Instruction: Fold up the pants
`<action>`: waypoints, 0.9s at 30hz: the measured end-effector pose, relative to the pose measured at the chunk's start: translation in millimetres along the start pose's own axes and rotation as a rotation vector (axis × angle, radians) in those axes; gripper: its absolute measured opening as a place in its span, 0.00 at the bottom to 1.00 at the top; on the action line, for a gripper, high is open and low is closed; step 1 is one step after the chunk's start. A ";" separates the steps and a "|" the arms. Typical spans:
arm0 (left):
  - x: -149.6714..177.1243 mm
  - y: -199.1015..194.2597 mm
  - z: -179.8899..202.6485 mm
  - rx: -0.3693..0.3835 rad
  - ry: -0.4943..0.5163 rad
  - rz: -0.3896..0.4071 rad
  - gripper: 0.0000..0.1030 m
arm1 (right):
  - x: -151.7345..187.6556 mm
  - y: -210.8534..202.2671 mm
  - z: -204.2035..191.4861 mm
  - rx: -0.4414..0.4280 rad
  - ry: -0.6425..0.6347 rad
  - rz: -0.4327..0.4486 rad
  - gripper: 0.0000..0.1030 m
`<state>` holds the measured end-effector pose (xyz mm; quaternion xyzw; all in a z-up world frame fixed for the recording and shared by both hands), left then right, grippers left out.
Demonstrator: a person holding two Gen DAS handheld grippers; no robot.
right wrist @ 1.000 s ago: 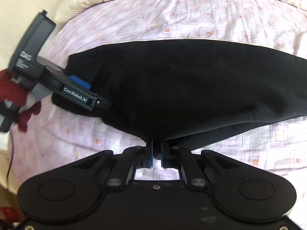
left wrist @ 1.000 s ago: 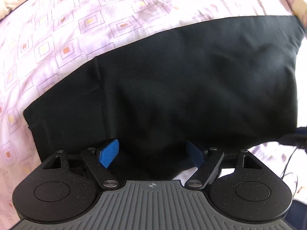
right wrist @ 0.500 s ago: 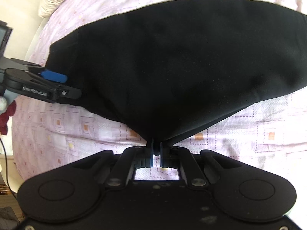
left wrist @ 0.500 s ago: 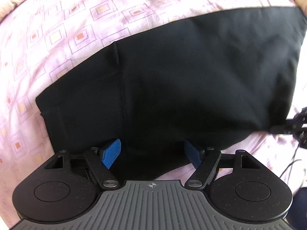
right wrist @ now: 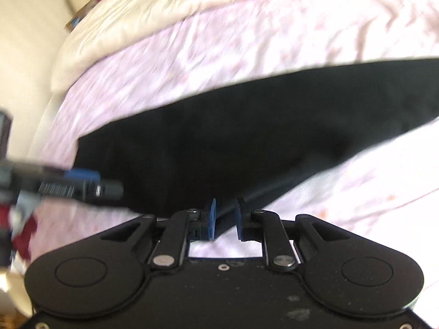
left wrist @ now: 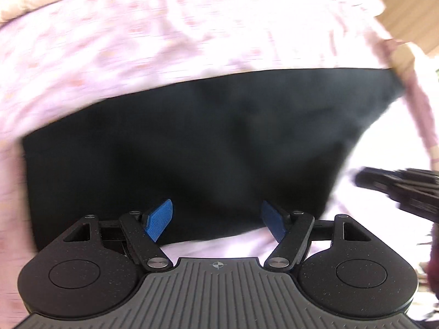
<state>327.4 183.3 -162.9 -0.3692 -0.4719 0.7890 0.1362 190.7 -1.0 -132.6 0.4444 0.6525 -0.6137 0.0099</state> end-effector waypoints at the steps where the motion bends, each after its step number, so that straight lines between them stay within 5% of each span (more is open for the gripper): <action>1: 2.3 5.6 9.9 0.028 -0.004 -0.002 0.68 | -2.7 5.2 3.5 0.025 -0.013 0.004 0.15; 5: 9.8 31.9 49.4 0.078 0.003 -0.018 0.68 | -7.9 29.3 13.8 0.080 -0.066 -0.002 0.14; 10: 29.9 43.0 62.6 0.047 0.056 -0.056 0.69 | 10.0 61.4 24.7 0.132 -0.122 -0.122 0.13; 14: 25.6 46.2 74.2 0.021 0.077 -0.087 0.72 | 14.4 64.0 24.8 0.117 -0.145 -0.115 0.14; 21: 30.4 58.7 90.5 -0.033 0.109 -0.111 0.99 | 8.1 74.6 31.2 0.071 -0.133 -0.165 0.14; 27: 33.8 65.4 107.6 -0.153 0.122 -0.096 0.99 | -3.6 61.6 54.0 -0.067 -0.063 -0.166 0.14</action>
Point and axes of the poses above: each gripper's, at about its wrist camera, not at the fingertips, and y roughly the way its jaws point, z to its right, x to its underside, the point moved 3 cm from there along y, roughly the way its jaws point, and after that the axes turned 13 degrees about z, right-handed, at the moved point
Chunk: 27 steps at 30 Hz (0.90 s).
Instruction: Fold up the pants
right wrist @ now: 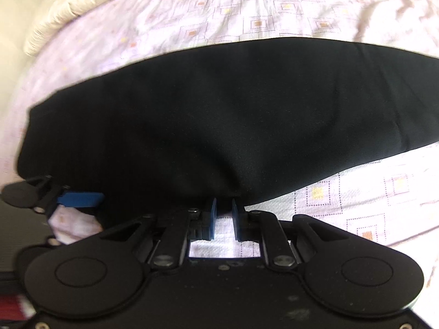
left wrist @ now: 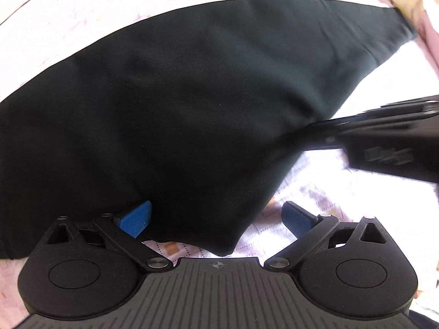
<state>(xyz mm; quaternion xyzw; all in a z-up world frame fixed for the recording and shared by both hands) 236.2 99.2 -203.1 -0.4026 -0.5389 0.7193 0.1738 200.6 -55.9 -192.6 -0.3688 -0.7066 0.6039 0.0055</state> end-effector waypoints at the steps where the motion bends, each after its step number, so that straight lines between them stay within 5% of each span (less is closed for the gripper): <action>1: -0.5 -1.2 -1.0 -0.006 -0.024 0.005 0.98 | -2.7 -8.1 5.7 -0.020 0.003 0.026 0.14; 10: -19.2 -15.5 13.5 -0.163 -0.269 0.074 0.62 | -36.1 -85.4 125.6 -0.021 -0.115 0.171 0.22; 18: -56.7 -38.1 74.4 -0.173 -0.337 0.169 0.61 | -75.0 -88.2 215.1 0.042 -0.239 0.184 0.26; 27: -98.6 0.2 86.1 -0.146 -0.394 0.166 0.61 | -125.2 -63.3 191.9 -0.059 -0.466 0.177 0.27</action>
Point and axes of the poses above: each gripper's, at about its wrist camera, not at the fingertips, and y roughly the way its jaws point, z to its right, x to its underside, the point moved 3 cm from there along y, roughly the way its jaws point, and after that the axes turned 13 degrees about z, right-handed, at the moved point
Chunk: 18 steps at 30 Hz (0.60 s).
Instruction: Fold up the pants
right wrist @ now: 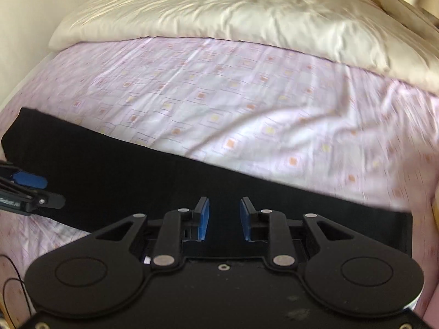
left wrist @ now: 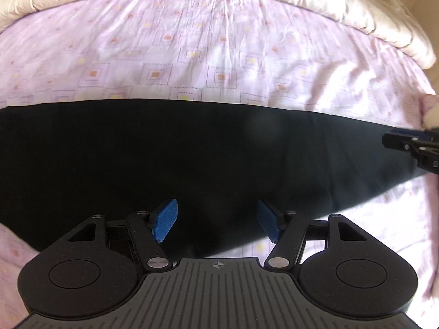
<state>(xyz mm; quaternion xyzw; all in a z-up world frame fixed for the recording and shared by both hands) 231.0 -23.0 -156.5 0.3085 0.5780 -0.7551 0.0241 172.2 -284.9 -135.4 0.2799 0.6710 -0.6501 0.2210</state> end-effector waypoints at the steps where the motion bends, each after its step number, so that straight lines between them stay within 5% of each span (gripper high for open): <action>1: -0.7 1.8 -6.2 -0.003 -0.007 -0.011 0.61 | -4.4 5.2 -2.5 -0.017 -0.024 -0.003 0.27; 5: 7.3 19.1 -23.7 -0.031 -0.036 -0.075 0.59 | -16.1 37.1 -10.2 -0.094 -0.104 -0.033 0.28; 18: 8.3 17.4 -32.8 -0.008 -0.064 -0.065 0.60 | -20.2 100.7 -34.2 -0.294 -0.346 -0.145 0.29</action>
Point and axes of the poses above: each gripper's, at about its wrist camera, not at the fingertips, and y roughly the way its jaws point, z to its right, x to its underside, the point moved 3 cm from there along y, roughly the way its jaws point, and after that the axes turned 13 degrees about z, right-handed, at the moved point
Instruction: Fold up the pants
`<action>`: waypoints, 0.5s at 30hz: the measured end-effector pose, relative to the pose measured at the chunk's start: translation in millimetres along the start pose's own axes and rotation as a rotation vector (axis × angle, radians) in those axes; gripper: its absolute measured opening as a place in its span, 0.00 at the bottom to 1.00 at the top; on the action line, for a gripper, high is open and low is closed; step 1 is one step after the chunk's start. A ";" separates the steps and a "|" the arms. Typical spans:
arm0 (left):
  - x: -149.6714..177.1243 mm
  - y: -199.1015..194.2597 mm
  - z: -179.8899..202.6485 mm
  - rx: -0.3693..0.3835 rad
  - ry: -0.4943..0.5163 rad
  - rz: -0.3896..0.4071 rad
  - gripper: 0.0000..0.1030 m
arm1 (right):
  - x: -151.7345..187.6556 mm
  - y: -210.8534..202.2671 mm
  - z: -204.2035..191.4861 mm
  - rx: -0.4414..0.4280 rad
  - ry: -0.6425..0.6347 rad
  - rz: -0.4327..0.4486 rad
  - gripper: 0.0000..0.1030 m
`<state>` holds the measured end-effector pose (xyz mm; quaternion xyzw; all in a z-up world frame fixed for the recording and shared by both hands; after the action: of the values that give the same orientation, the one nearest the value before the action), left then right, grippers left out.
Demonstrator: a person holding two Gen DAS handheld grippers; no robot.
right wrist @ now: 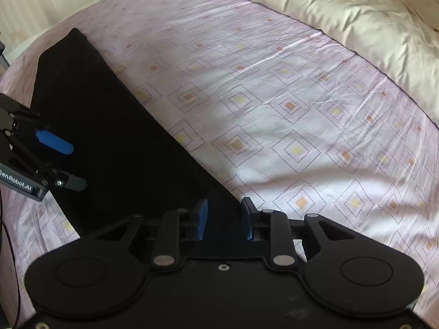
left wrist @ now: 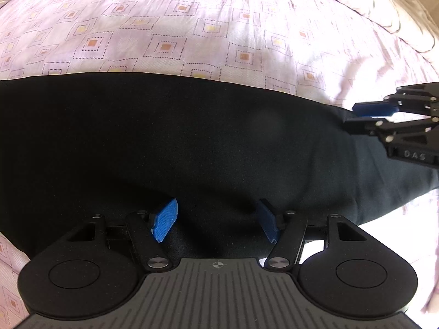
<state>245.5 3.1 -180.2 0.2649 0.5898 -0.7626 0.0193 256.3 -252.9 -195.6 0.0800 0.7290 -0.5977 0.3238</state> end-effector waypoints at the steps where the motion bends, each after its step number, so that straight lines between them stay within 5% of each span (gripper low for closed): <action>1: -1.3 1.0 0.2 0.001 0.001 0.001 0.60 | -0.6 3.2 -0.2 -0.007 -0.007 -0.011 0.30; 4: -1.4 -2.9 -1.5 0.003 0.013 0.003 0.60 | -0.6 5.6 -1.4 -0.015 -0.021 -0.028 0.27; 6: -2.0 -4.7 -3.2 0.005 0.013 0.005 0.60 | -0.8 6.7 -1.9 -0.007 -0.031 -0.040 0.02; 15: -11.4 -12.2 1.9 0.004 0.018 0.027 0.59 | -5.9 13.2 -0.4 0.076 0.012 -0.017 0.03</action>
<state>250.4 1.8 -164.1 0.2796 0.5847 -0.7612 0.0236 267.3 -247.3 -203.0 0.0897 0.7085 -0.6271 0.3110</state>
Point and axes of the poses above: each gripper's, at about its wrist camera, not at the fingertips, and y roughly the way its jaws point, z to its right, x to its underside, the point moved 3 cm from there along y, roughly the way its jaws point, and after that the axes turned 13 degrees about z, right-handed, at the moved point
